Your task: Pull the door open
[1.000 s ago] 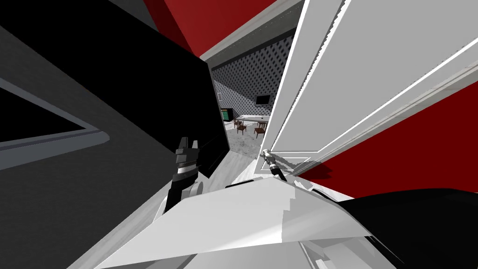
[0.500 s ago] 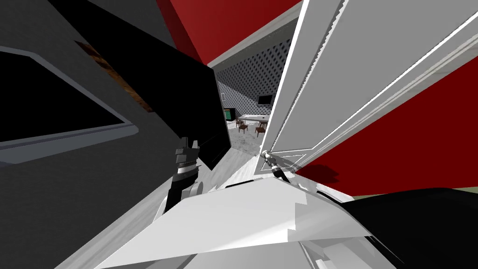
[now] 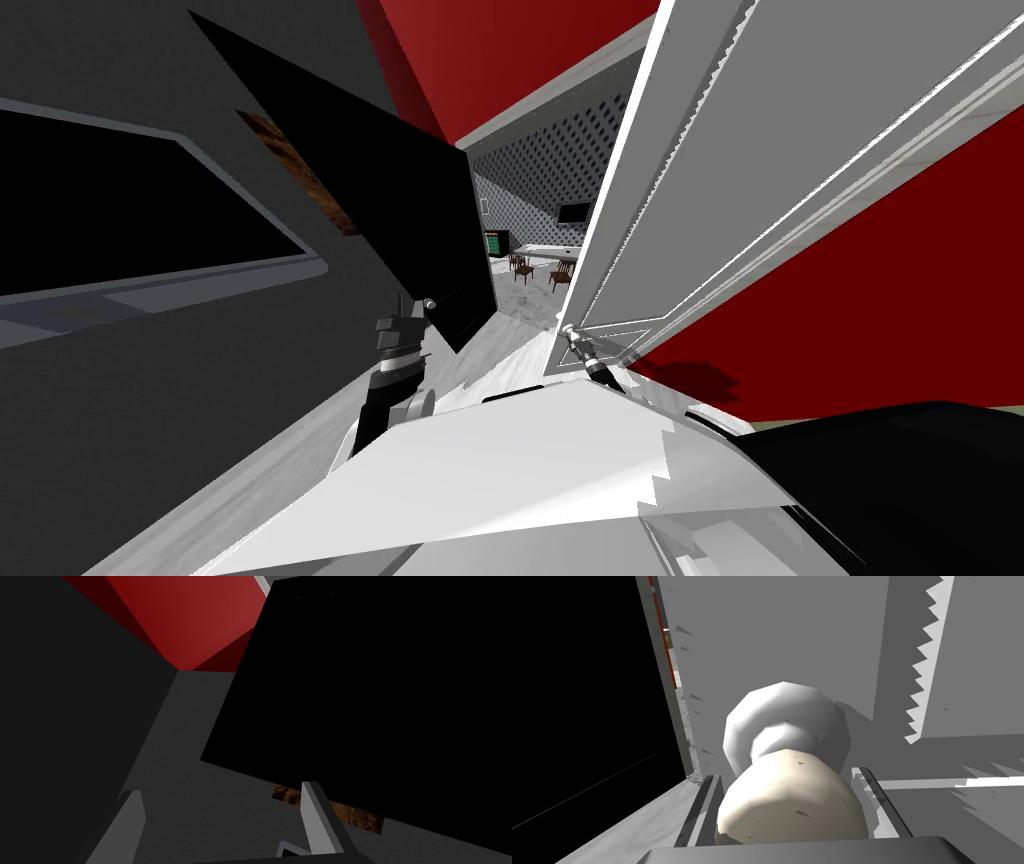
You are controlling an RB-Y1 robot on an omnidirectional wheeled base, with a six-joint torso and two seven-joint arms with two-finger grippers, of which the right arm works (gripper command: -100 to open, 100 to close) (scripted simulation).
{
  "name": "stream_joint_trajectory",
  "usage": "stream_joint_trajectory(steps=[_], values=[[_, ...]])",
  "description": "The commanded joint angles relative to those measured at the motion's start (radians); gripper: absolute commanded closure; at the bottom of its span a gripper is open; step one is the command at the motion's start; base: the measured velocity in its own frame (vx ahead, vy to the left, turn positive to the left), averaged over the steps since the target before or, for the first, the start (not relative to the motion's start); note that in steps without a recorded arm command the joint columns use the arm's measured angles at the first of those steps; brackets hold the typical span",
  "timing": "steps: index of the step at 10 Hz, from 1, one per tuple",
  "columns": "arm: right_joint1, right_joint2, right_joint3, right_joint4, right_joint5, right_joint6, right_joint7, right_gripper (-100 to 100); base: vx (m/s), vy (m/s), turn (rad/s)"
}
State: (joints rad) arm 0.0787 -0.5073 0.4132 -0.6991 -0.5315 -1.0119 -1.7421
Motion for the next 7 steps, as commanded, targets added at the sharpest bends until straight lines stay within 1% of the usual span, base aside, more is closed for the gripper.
stream_joint_trajectory(steps=[1,5,6,7], values=[[0.021,-0.02,0.017,-0.009,0.008,-0.024,-0.019,100,-0.227,-0.049,0.102],[0.047,-0.054,0.057,-0.009,0.028,-0.077,-0.061,100,-0.192,-0.057,0.092],[0.038,-0.045,0.054,0.0,0.027,-0.068,-0.054,100,-0.091,-0.017,0.017],[0.046,-0.052,0.064,0.013,0.033,-0.092,-0.069,100,-0.147,-0.032,0.166]])
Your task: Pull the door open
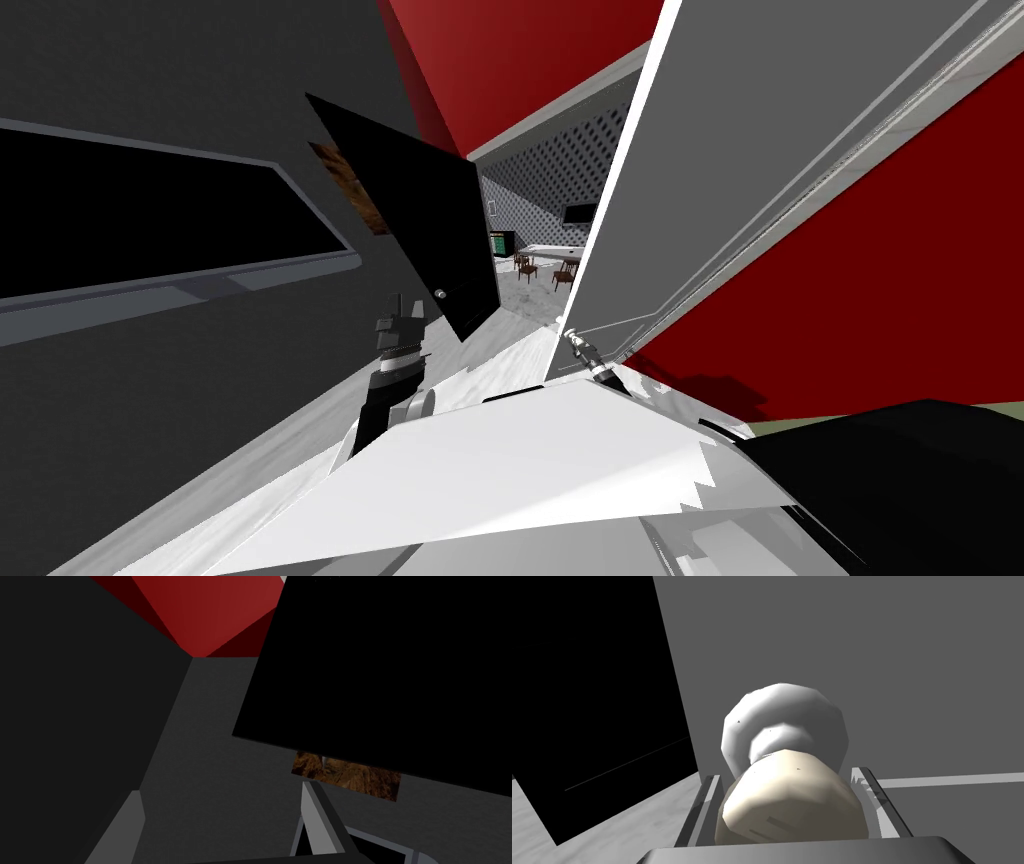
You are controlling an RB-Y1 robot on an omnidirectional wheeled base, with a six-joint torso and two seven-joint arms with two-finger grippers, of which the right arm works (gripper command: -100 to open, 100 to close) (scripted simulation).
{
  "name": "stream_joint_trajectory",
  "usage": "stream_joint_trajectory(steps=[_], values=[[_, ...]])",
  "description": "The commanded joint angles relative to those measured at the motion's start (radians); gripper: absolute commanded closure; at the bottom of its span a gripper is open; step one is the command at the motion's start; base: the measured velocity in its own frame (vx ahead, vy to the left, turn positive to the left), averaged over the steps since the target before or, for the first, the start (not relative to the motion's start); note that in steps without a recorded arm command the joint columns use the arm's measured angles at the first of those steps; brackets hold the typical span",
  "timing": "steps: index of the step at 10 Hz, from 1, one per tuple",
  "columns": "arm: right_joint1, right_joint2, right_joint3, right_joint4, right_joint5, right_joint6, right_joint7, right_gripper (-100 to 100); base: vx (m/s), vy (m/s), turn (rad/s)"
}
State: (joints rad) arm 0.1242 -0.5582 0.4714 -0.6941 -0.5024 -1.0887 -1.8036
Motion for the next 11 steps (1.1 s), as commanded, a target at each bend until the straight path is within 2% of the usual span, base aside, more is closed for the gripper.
stream_joint_trajectory(steps=[1,9,10,11], values=[[0.002,-0.003,0.008,0.01,0.005,-0.021,-0.011,100,-0.195,-0.076,0.15],[0.034,-0.039,0.045,0.055,0.027,-0.126,-0.065,100,-0.186,-0.071,0.138],[0.036,-0.041,0.048,0.058,0.029,-0.134,-0.069,100,-0.185,-0.057,0.116],[0.037,-0.039,0.047,0.052,0.028,-0.124,-0.063,100,-0.078,-0.028,0.022]])
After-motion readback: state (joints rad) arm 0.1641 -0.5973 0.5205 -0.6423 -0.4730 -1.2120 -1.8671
